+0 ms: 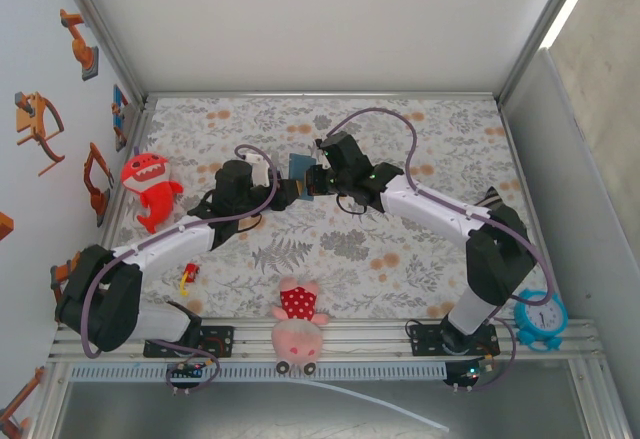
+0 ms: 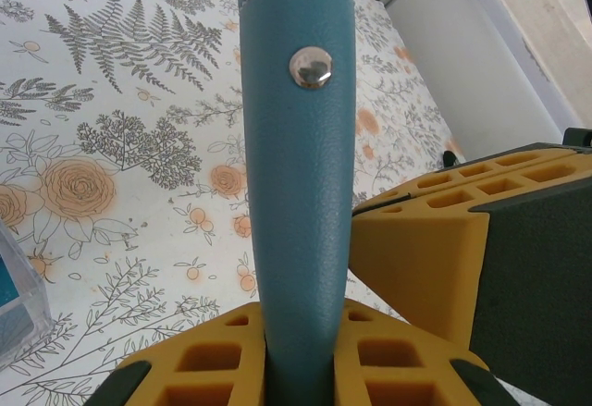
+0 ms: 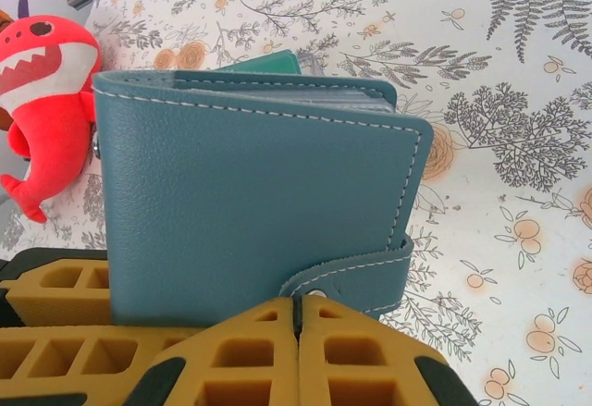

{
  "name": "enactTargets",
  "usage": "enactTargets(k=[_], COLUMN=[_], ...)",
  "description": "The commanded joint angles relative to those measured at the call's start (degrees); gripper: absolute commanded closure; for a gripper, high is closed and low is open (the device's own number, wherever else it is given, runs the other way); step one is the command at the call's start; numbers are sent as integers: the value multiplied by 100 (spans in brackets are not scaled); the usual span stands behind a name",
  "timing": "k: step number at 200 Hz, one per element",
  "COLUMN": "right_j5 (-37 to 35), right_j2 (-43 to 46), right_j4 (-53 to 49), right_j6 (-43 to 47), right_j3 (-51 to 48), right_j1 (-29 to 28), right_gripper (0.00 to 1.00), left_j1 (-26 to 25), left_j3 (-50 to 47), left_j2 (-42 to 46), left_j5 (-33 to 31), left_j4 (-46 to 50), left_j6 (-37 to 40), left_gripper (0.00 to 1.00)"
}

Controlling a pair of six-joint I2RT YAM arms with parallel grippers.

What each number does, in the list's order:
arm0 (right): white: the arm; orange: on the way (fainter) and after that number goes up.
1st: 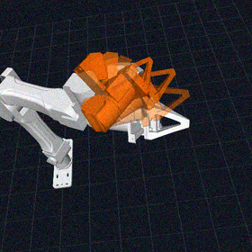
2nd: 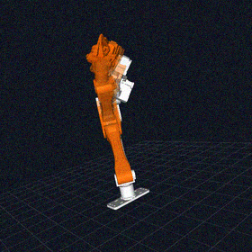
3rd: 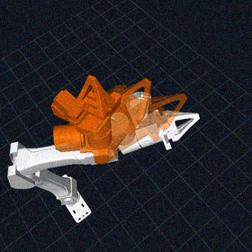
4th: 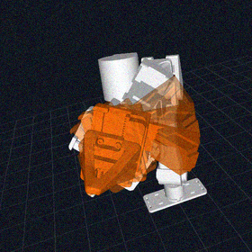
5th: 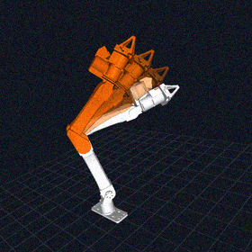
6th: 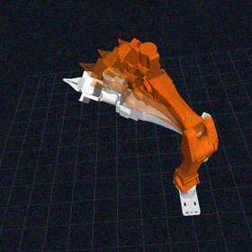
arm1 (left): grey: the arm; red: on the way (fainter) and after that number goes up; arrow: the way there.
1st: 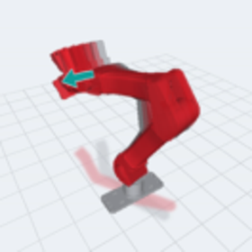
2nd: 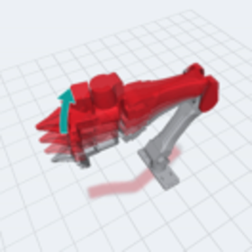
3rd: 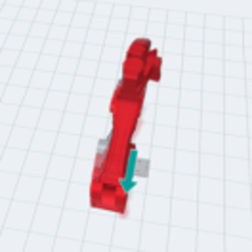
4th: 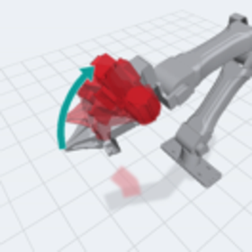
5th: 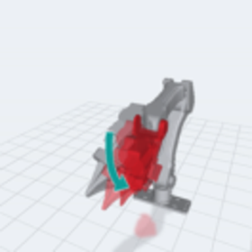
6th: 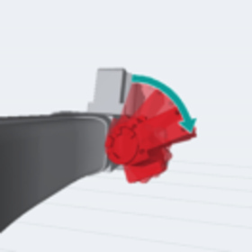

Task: Take the credit cards out of the card holder

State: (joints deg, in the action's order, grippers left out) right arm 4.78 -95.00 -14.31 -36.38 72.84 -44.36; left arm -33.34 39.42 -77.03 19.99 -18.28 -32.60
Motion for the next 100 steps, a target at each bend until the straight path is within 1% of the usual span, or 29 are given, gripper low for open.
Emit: enactTargets(k=[1, 100], right_j5=[-538, -663], right_j2=[102, 171], right_j4=[-261, -393], right_j6=[44, 70], right_j3=[11, -42], right_j1=[66, 112], right_gripper=[100, 100], left_j1=[-66, -67], left_j3=[99, 92], left_j2=[243, 312], left_j5=[271, 203], left_j4=[-285, -233], left_j6=[31, 71], left_gripper=[100, 100])
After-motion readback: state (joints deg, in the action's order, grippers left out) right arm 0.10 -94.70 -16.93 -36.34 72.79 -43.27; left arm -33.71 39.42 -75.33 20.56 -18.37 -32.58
